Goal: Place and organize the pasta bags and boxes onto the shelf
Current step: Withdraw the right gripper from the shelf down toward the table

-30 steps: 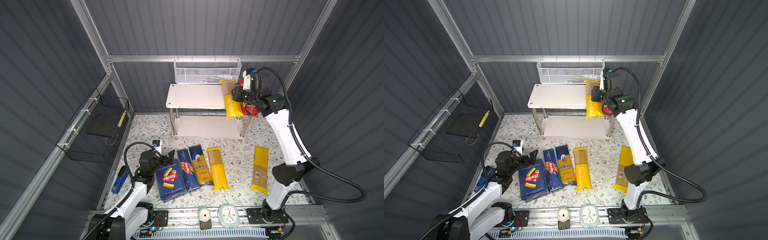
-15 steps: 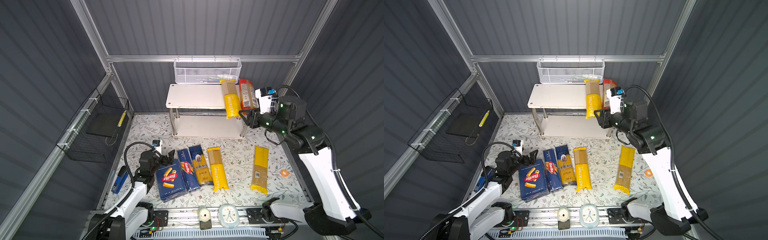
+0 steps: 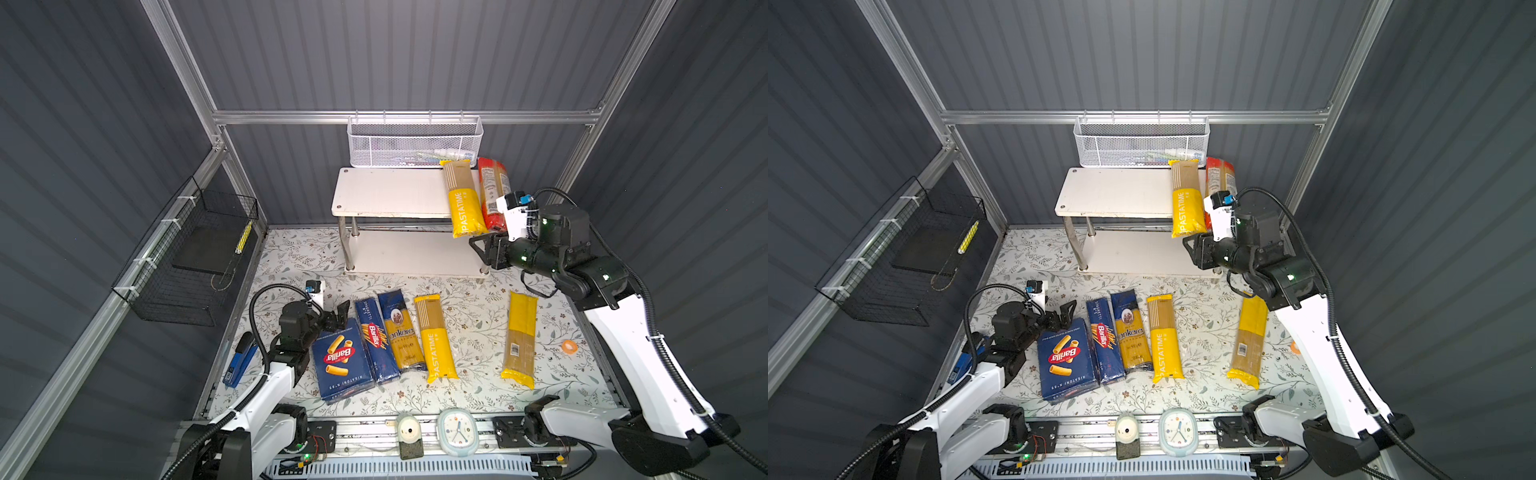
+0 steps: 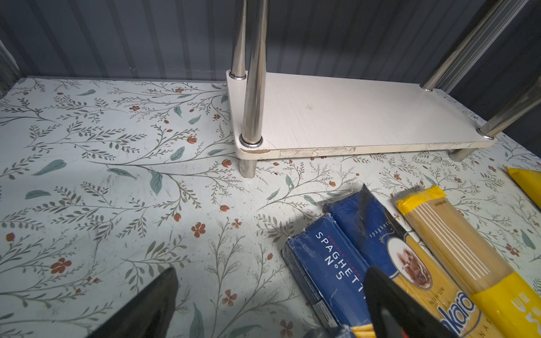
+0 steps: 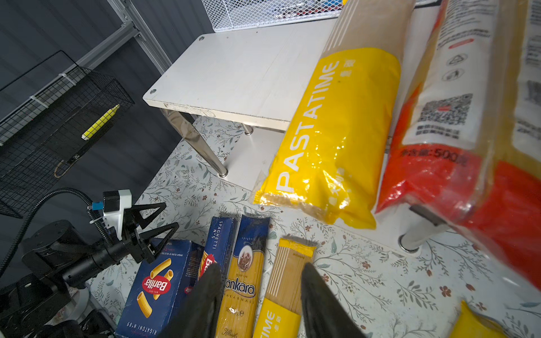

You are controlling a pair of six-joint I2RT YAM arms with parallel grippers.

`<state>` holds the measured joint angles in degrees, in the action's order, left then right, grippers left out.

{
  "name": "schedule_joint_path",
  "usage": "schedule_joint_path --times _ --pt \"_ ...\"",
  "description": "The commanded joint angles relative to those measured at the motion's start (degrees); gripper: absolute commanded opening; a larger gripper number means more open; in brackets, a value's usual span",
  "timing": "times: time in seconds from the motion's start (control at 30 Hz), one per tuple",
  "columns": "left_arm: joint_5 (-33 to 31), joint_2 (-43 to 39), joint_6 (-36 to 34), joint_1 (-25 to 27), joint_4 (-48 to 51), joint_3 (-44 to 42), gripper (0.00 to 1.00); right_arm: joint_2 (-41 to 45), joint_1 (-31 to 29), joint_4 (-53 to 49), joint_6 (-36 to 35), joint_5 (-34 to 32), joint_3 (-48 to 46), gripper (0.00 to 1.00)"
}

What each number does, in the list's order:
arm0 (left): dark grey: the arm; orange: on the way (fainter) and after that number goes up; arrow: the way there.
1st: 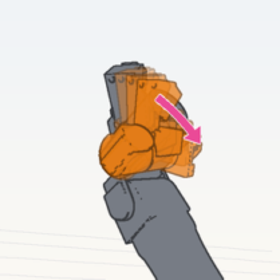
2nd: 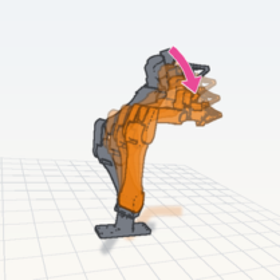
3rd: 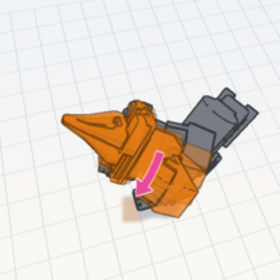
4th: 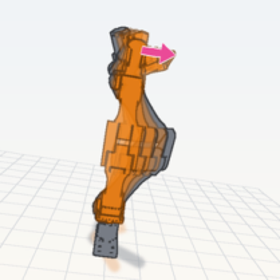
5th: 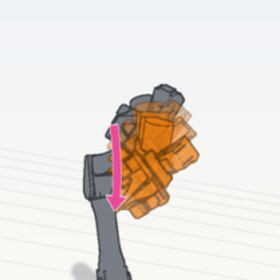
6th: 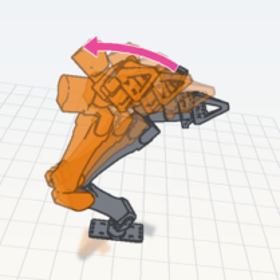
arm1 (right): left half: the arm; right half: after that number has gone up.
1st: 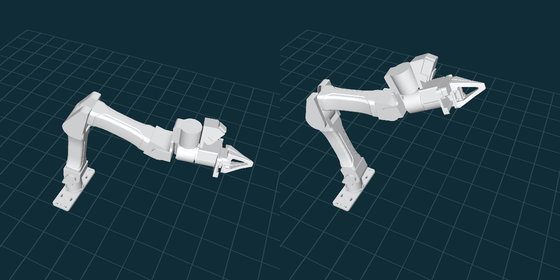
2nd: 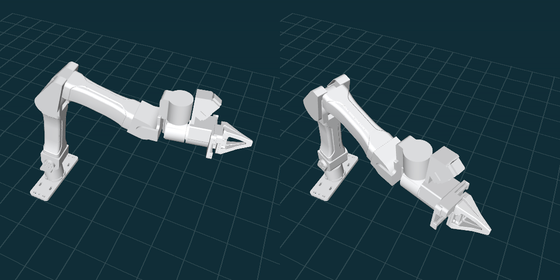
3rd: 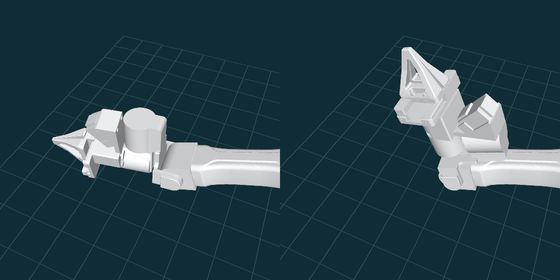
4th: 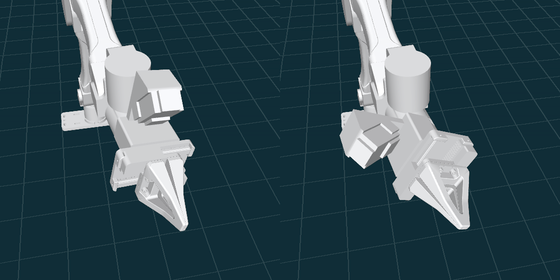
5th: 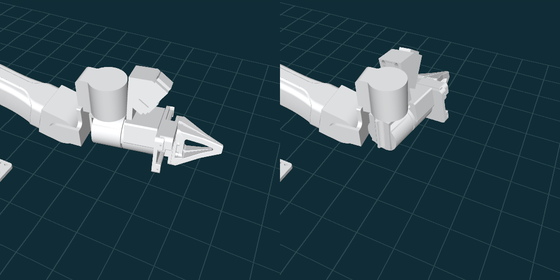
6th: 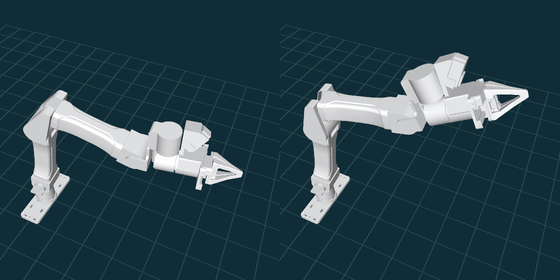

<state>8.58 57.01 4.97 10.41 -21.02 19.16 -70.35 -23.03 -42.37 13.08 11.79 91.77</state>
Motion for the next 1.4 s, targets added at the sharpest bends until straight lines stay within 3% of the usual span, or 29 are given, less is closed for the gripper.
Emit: schedule_joint_path --times 0.0,0.77,0.87,1.17,1.37 --pt "0.0 0.5 0.0 0.0 -0.3 0.9 0.99 -1.4 -0.3 2.6 0.6 1.6 -0.2 0.47" --pt "0.2 -0.1 0.0 0.0 -0.6 0.5 1.00 -9.5 -0.1 4.9 -0.9 0.0 4.0 0.51" --pt "-0.2 -0.7 0.1 0.0 -0.7 0.1 1.00 -9.1 -0.1 3.5 -1.9 -2.7 4.2 0.52" --pt "0.0 -0.2 0.1 0.0 -0.6 0.4 1.00 0.1 -0.4 -0.4 -3.7 -3.5 -1.2 0.52" --pt "0.4 0.0 0.0 0.0 -0.6 0.6 1.00 12.3 -0.9 -2.2 -3.2 -3.0 -8.9 0.53"
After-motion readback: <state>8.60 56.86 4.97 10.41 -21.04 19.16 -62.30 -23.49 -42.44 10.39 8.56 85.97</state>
